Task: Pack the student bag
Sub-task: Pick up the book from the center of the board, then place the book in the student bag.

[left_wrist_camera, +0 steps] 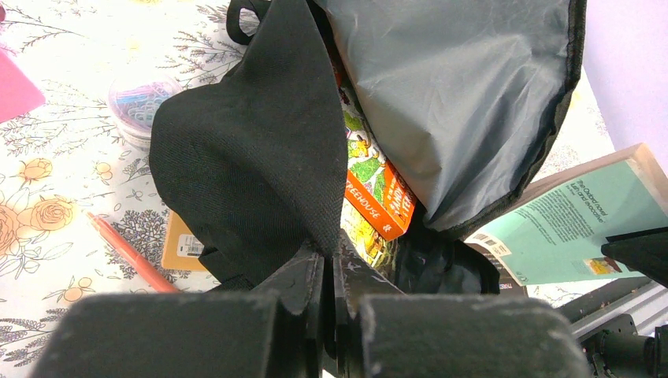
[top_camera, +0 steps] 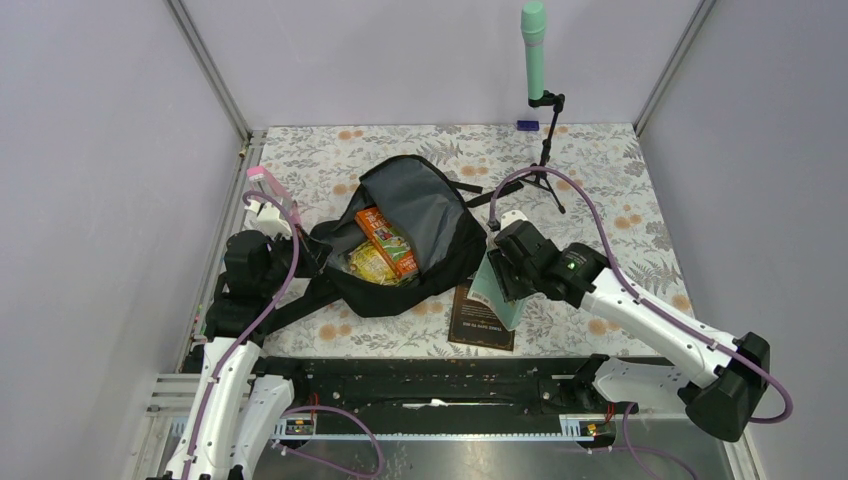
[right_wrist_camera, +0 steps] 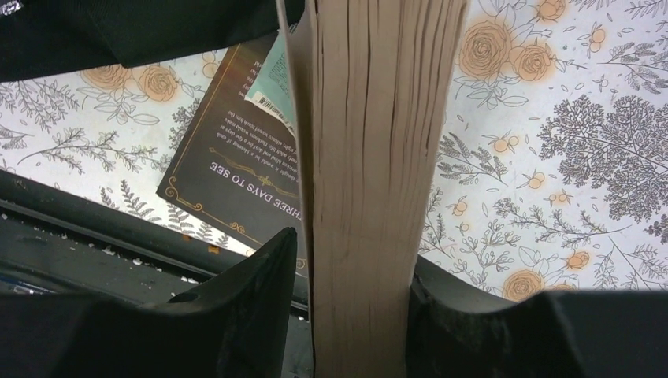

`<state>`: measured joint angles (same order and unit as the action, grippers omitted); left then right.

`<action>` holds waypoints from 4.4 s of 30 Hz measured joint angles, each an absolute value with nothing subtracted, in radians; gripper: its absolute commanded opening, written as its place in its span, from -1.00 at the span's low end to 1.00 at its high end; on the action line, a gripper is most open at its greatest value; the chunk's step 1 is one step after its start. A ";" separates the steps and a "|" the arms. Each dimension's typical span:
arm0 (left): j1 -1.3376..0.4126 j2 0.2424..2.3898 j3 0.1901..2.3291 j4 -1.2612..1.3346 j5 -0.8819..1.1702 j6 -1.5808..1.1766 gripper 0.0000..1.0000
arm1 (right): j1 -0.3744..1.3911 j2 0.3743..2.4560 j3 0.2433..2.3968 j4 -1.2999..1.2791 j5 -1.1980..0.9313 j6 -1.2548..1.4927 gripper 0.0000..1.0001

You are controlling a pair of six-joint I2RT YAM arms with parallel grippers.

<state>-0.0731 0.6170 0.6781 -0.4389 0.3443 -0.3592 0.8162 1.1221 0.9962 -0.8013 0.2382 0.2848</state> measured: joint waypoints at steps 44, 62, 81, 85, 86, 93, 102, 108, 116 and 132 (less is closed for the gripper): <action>-0.073 0.617 0.678 -0.420 0.369 -0.359 -1.00 | 1.142 1.320 1.264 -0.156 0.442 0.091 -1.00; -0.073 0.617 0.677 -0.416 0.381 -0.360 -1.00 | 1.232 1.636 1.042 0.589 0.699 -0.247 -1.00; -0.073 0.619 0.676 -0.414 0.386 -0.360 -1.00 | 1.256 1.655 0.956 0.552 0.810 -0.379 -1.00; -0.073 0.619 0.676 -0.413 0.392 -0.365 -1.00 | 1.256 1.660 0.966 0.504 0.912 -0.374 -1.00; -0.075 0.619 0.676 -0.413 0.393 -0.366 -1.00 | 1.256 1.663 0.970 0.497 0.933 -0.372 -1.00; -0.076 0.618 0.663 -0.411 0.409 -0.369 -1.00 | 1.256 1.678 0.982 0.443 1.056 -0.326 -1.00; -0.076 0.617 0.661 -0.410 0.416 -0.371 -1.00 | 1.239 1.612 1.028 0.236 1.093 -0.106 -1.00; -0.076 0.616 0.661 -0.409 0.416 -0.371 -1.00 | 1.239 1.678 1.116 0.219 1.166 -0.119 -1.00; -0.076 0.616 0.661 -0.410 0.416 -0.371 -1.00 | 1.237 1.800 1.195 0.159 1.156 -0.101 -1.00; -0.076 0.617 0.661 -0.409 0.416 -0.371 -1.00 | 1.219 1.875 1.374 -0.126 0.883 0.085 0.29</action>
